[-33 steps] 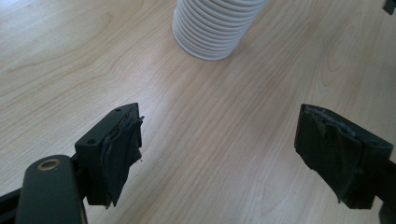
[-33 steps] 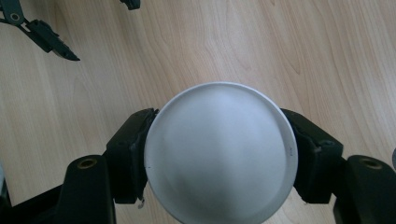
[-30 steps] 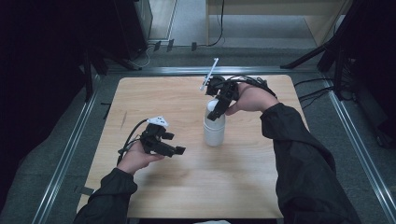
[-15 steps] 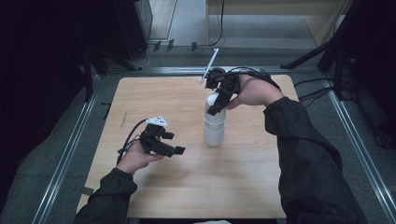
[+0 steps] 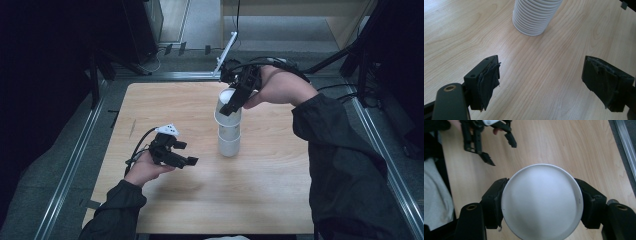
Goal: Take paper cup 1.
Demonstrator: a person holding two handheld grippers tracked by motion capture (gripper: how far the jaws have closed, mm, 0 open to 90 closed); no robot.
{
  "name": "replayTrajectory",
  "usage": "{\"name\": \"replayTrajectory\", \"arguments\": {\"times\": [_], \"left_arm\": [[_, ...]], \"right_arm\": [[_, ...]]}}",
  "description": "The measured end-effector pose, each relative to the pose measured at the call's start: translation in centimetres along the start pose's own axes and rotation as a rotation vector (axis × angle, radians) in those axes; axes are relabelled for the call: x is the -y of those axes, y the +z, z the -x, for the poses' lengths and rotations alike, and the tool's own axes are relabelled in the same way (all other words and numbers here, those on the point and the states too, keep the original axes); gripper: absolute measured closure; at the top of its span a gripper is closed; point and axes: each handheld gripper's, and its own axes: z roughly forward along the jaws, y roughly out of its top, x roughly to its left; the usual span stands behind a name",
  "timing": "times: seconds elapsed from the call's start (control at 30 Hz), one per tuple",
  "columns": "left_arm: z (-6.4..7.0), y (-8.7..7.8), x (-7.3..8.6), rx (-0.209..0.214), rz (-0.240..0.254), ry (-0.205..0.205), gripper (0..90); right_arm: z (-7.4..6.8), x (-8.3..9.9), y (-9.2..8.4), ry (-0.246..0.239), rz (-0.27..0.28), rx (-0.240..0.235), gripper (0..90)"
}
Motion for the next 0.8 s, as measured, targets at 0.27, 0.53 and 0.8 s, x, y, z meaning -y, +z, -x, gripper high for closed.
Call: {"name": "replayTrajectory", "arguments": {"times": [0.27, 0.53, 0.8], "left_arm": [[0.3, -0.1, 0.0, 0.008, 0.011, 0.013, 14.8], [0.6, 0.2, -0.1, 0.026, 0.002, 0.028, 14.8], [1.0, 0.4, -0.2, 0.074, 0.003, 0.038, 20.5]], "right_arm": [[-2.0, 1.7, -0.1, -0.007, 0.033, -0.055, 33.8], [-3.3, 4.4, 1.6, -0.012, 0.082, -0.106, 34.2], [-4.0, 8.4, 5.8, 0.016, 0.144, -0.154, 34.6]]}}
